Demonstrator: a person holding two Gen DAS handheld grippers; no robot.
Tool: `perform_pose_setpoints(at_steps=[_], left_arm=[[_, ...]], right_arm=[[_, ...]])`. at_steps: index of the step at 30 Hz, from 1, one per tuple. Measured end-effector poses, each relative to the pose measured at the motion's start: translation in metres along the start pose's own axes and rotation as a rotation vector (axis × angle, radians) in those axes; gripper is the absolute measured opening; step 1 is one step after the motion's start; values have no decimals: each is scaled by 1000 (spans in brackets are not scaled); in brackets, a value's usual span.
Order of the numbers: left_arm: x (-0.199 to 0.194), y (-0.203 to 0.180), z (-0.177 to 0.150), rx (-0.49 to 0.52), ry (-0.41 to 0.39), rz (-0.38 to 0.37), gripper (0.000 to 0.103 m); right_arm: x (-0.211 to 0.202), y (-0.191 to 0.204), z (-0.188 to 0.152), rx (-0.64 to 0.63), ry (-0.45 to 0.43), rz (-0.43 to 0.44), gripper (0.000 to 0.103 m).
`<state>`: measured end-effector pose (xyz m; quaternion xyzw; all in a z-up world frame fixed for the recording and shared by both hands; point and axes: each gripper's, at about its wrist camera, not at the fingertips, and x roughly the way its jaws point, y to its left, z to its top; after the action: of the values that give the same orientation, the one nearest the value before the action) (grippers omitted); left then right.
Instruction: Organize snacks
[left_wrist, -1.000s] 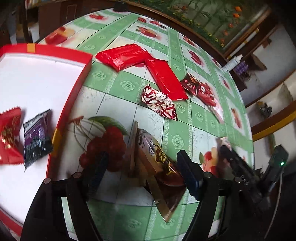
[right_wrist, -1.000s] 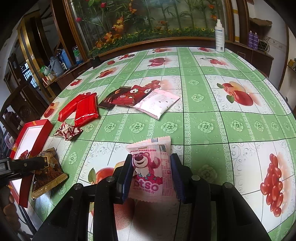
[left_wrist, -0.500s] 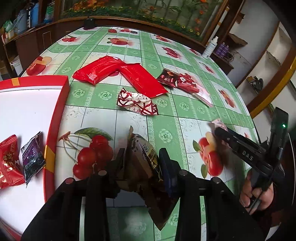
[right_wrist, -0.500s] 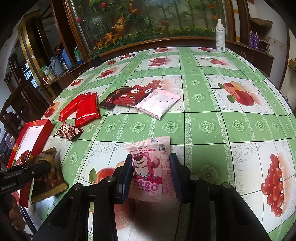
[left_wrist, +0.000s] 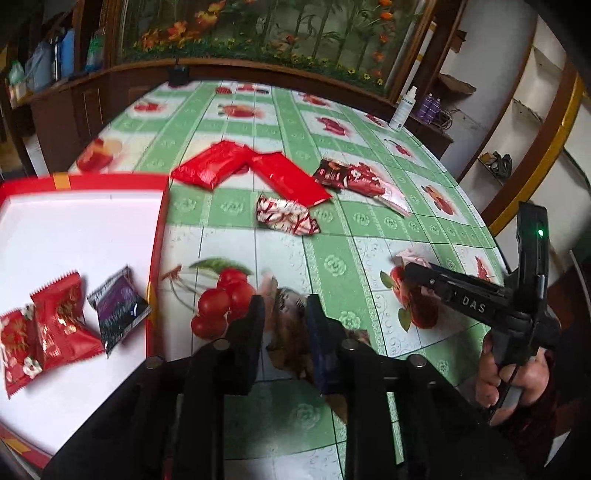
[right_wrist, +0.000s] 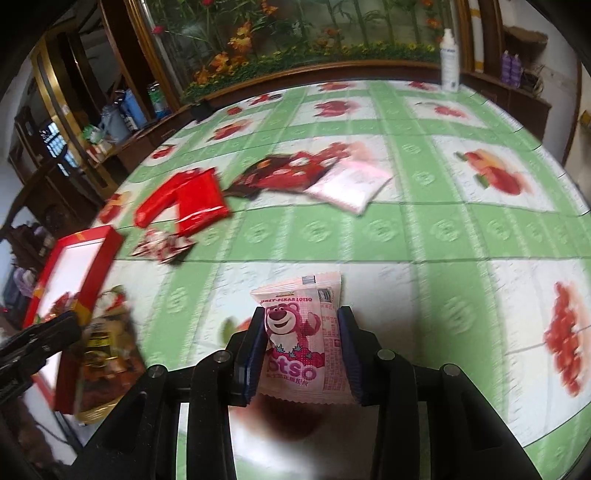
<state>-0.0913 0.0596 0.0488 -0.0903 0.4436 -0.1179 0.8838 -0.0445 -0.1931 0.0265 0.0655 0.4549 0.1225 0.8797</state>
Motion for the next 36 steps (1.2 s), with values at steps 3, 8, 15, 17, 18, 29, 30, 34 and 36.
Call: perform_pose_setpoints(at_steps=[3,8,15,17,18,29,30,34,36], left_arm=[[-4,11,-1,-21,-6,-7,15],[-8,23,0,-33,-16,-14,8],[0,34,-6,-126,58,-62,25],[0,38,-7,-188,79,-92,49],[-2,38,-8,-206,82,-90,67],[17,9,-5,-201,145,-67,78],[21,2,-5,-193,158,-82,78],[34,-17,-4,-166,197,-108,78],[39,-24,-6,-148,211,-110,78]], right_arm=[[-1,7,-5,14,8,38,39],[-8,11,-12,47,11,104,38],[-10,-1,-18,88,-4,137,39],[-9,-2,-19,92,-9,151,39],[-9,-2,-19,88,-16,156,39],[-6,2,-22,62,-23,211,40],[-6,2,-22,62,-23,213,41],[-5,3,-21,55,-21,220,41],[-6,4,-22,53,-20,223,41]])
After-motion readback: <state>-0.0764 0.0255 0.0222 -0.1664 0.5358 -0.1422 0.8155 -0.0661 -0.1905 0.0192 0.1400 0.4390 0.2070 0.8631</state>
